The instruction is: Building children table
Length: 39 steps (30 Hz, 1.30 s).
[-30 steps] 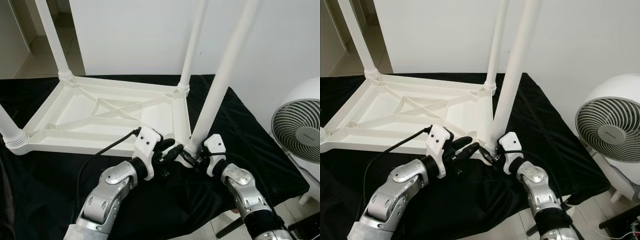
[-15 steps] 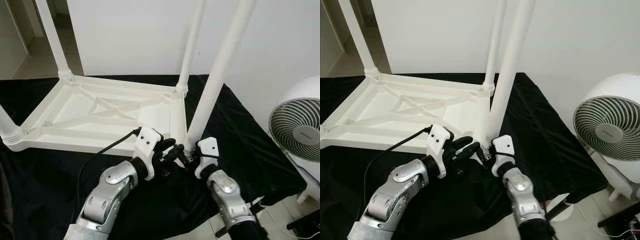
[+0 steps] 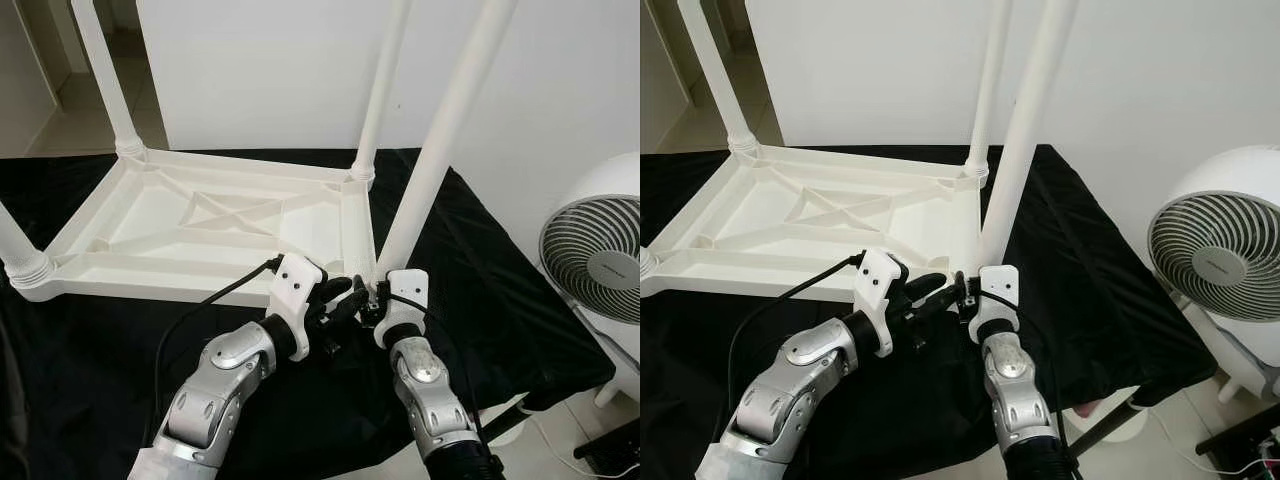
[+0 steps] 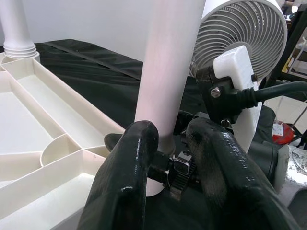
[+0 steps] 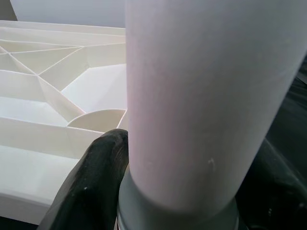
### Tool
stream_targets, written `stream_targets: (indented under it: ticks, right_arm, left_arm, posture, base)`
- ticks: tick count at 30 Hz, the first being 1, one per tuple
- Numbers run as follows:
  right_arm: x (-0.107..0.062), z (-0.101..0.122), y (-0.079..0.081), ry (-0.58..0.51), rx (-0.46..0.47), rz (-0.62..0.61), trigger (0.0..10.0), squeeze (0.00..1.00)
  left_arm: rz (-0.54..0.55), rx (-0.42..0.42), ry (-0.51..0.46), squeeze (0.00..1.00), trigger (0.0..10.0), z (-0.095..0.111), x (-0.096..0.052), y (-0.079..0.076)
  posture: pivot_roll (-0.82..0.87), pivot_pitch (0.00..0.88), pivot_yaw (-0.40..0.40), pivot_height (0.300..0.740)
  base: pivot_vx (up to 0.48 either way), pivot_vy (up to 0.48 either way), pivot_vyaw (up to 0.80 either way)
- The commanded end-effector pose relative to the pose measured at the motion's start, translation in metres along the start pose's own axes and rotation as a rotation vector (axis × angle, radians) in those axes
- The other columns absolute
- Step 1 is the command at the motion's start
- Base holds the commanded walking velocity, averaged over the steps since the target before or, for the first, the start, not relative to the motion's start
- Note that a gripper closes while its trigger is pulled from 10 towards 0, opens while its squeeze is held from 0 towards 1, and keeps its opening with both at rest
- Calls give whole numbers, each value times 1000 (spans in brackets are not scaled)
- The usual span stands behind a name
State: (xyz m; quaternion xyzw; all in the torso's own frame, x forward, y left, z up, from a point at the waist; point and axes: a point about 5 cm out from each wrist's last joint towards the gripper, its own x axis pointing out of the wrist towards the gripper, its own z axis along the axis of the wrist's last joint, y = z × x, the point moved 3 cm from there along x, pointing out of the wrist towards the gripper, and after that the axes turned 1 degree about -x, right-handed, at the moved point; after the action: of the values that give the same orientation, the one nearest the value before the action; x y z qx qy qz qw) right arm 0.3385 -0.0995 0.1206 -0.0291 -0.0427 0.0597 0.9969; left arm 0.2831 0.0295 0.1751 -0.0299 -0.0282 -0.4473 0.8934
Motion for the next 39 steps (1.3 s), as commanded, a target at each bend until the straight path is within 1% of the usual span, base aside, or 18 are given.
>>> stream_targets:
  ticks: [1,3,4,5,8,11,13,15,16,18,19,20,21,22,23,24,27,39]
  right_arm:
    - [-1,-10,-3,52,42,-15,10000,227]
    - [0,-10,-4,56,34,-15,10000,227]
    - [0,-10,-5,52,35,-9,10000,671]
    - [1,-9,-7,44,30,-3,10000,1000]
    - [1,-8,-8,37,28,0,10000,1000]
    - [0,-7,-16,27,35,10,10000,1000]
    - [-2,-9,-26,29,16,100,10000,1000]
    - [-3,-10,-29,36,4,141,10000,1000]
    - [-5,-11,-33,41,-11,196,10000,208]
    - [-5,-11,-33,41,-11,196,10000,208]
    - [-6,-11,-37,41,-34,243,10000,0]
    - [-6,-11,-37,41,-34,243,10000,0]
    - [-7,-10,-44,36,-83,324,10000,0]
    - [-7,-10,-44,36,-83,324,10000,0]
    - [-7,-8,-48,32,-113,399,10000,0]
    - [-7,-8,-48,32,-113,399,10000,0]
    - [-3,-3,-48,28,-166,528,10000,0]
    - [9,4,-39,24,-236,663,10000,0]
  left_arm:
    - [20,-8,7,0,10000,-1,0,-1]
    - [21,-8,7,0,10000,-1,0,-1]
    - [21,-8,6,0,10000,-1,1,-1]
    - [20,-7,6,0,10000,-1,1,-1]
    - [19,-7,6,0,10000,-1,1,-1]
    - [17,-7,6,0,10000,-1,1,-1]
    - [16,-3,6,0,10000,-1,1,-1]
    - [16,-2,6,0,10000,-1,1,0]
    - [15,-1,6,0,10000,-1,1,0]
    - [15,-1,6,0,10000,-1,1,0]
    - [13,1,7,0,10000,-1,0,0]
    - [13,1,7,0,10000,-1,0,0]
    - [10,3,8,0,10000,-1,0,0]
    - [10,3,8,0,10000,-1,0,0]
    - [8,5,9,0,10000,-1,1,0]
    - [8,5,9,0,10000,-1,1,0]
    - [0,8,8,0,10000,0,2,0]
    - [-4,14,10,0,10000,1,2,1]
  posture:
    - [4,52,-37,740]
    - [4,52,-37,740]
    - [2,47,-38,740]
    - [2,47,-38,740]
    - [2,47,-38,740]
    - [4,43,-40,740]
    - [7,37,-37,740]
    - [7,37,-37,740]
    - [7,35,-36,740]
    - [7,35,-36,740]
    - [7,35,-36,740]
    - [7,35,-36,740]
    - [4,26,-30,740]
    - [4,26,-30,740]
    - [3,23,-29,740]
    - [3,23,-29,740]
    - [4,16,-23,740]
    - [18,5,-17,740]
  base:
    - [0,0,0]
    - [0,0,0]
    - [0,0,0]
    - [0,0,0]
    - [0,0,0]
    - [0,0,0]
    - [0,0,0]
    - [0,0,0]
    - [0,0,0]
    - [0,0,0]
    - [0,0,0]
    - [0,0,0]
    - [0,0,0]
    - [0,0,0]
    - [0,0,0]
    - [0,0,0]
    - [0,0,0]
    - [0,0,0]
